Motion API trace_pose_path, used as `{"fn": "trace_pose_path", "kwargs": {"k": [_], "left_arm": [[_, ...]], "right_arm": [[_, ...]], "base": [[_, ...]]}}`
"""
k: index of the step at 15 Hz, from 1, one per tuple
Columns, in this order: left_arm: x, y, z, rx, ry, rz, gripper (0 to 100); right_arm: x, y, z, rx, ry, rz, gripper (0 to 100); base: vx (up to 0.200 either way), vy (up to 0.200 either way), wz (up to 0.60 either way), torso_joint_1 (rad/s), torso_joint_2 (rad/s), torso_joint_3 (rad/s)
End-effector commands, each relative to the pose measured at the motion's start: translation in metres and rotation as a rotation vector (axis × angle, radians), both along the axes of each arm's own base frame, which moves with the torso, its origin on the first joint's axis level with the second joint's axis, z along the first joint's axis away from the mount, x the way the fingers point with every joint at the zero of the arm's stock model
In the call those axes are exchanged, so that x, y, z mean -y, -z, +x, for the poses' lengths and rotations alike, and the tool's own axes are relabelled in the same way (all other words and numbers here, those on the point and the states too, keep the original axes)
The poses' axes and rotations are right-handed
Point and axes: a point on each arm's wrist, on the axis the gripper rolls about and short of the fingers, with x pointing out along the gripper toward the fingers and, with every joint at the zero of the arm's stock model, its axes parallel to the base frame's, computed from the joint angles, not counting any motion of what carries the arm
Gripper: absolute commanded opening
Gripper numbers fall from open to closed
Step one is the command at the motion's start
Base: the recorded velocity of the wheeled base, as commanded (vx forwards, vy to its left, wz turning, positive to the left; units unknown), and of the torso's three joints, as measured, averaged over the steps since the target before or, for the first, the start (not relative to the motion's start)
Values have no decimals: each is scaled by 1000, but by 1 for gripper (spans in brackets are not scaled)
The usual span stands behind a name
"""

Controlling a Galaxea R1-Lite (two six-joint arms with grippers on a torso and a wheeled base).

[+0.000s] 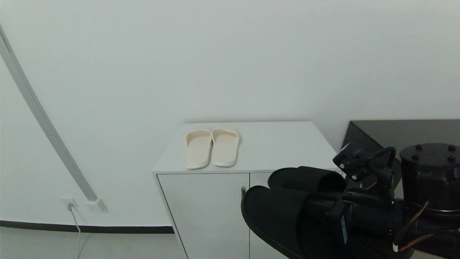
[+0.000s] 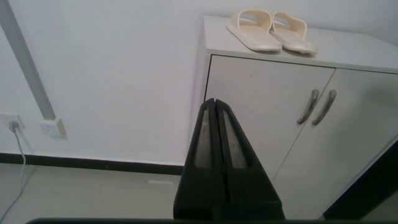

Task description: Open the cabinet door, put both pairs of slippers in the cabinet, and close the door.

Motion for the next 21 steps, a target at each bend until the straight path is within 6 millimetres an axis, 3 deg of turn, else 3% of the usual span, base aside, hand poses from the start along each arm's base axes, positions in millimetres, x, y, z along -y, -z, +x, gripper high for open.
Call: {"fn": "trace_pose_path", "kwargs": {"k": [1, 6, 11, 12, 21], "left_arm": [[0, 0, 0, -1, -1, 0, 0], [0, 0, 0, -1, -3, 0, 0], [0, 0, 0, -3, 2, 10, 0], [0, 0, 0, -3, 0, 10, 100], [0, 0, 0, -3, -3, 11, 100]], "right_arm": [[1, 4, -1, 0, 0, -2, 0], [2, 10, -3, 20, -15, -14, 0], [0, 10, -5, 21, -28, -10, 0], [0, 10, -6, 21, -33, -12, 0], [0, 11, -7, 17, -35, -15, 0]], "base": [[0, 0, 0, 0, 0, 0], [0, 0, 0, 0, 0, 0], [0, 0, 0, -177, 429, 240], [0, 0, 0, -222, 544, 305], [0, 0, 0, -201, 522, 319]]}}
